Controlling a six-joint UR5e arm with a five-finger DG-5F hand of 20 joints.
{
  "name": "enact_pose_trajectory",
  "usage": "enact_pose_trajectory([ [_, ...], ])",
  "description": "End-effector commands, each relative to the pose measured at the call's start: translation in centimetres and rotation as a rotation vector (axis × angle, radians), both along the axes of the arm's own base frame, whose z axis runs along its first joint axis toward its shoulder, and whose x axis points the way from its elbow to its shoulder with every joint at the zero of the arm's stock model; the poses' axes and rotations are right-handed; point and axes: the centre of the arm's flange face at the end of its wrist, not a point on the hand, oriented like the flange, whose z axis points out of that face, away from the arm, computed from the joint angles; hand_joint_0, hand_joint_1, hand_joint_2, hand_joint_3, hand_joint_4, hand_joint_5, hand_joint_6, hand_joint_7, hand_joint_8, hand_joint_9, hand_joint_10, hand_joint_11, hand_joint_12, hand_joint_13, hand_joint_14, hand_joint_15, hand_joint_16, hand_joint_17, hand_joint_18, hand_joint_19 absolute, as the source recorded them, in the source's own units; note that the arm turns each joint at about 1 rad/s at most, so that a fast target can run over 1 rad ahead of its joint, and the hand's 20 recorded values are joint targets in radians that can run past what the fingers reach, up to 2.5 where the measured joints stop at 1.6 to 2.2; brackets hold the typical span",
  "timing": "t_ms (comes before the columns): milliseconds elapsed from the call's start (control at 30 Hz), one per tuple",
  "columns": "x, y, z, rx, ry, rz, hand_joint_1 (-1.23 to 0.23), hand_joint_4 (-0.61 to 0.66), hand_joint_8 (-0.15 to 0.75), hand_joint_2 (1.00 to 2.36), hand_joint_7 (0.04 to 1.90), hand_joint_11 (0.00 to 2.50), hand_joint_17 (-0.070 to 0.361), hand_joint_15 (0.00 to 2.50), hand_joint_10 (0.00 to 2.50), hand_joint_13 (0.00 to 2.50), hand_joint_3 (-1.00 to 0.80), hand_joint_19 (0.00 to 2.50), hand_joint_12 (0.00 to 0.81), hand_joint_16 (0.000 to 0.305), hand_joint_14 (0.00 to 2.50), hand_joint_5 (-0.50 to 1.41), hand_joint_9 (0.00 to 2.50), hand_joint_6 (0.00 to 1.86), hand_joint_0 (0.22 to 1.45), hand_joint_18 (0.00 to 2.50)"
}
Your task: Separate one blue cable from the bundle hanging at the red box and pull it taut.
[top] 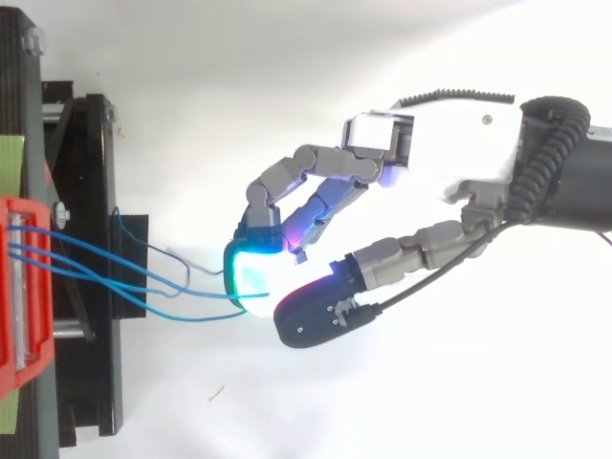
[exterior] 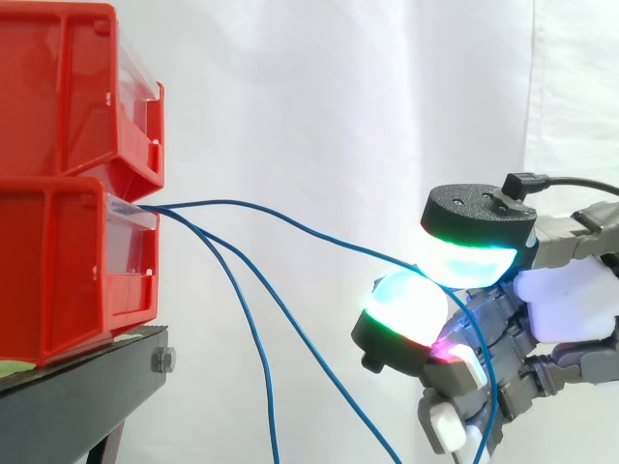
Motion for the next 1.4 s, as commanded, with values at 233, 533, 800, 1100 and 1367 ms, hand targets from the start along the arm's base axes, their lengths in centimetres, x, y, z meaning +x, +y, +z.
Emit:
enact_pose_trajectory([
  [233,-0.02,-0.04,-0.01,-0.001,0.001,-0.001,-0.77,0.02,0.365,1.01,1.08,1.13,0.117,0.61,0.01,0.74,-0.18,0.40,0.395,0.052,0.02,-0.19,0.80,0.91,0.64,0.71],
  [533,-0.02,-0.05,-0.01,-0.001,0.001,-0.003,-0.78,0.02,0.362,1.01,1.07,1.16,0.119,0.63,0.01,0.77,-0.17,0.39,0.393,0.053,0.02,-0.19,0.86,0.91,0.64,0.72],
  [800,-0.03,-0.05,-0.02,-0.001,0.003,-0.003,-0.78,0.02,0.367,1.01,1.09,1.16,0.121,0.63,0.01,0.78,-0.18,0.39,0.399,0.054,0.02,-0.19,0.87,0.91,0.64,0.73],
  [1100,-0.03,-0.05,-0.02,-0.001,0.003,-0.003,-0.79,0.02,0.372,1.01,1.10,1.16,0.128,0.62,0.01,0.82,-0.14,0.37,0.411,0.057,0.02,-0.18,0.98,0.90,0.64,0.75],
  [1367,-0.03,-0.05,-0.02,-0.001,0.003,-0.003,-0.80,0.02,0.375,1.00,1.10,1.16,0.129,0.62,0.01,0.84,-0.14,0.37,0.412,0.057,0.02,-0.17,0.99,0.90,0.64,0.77],
])
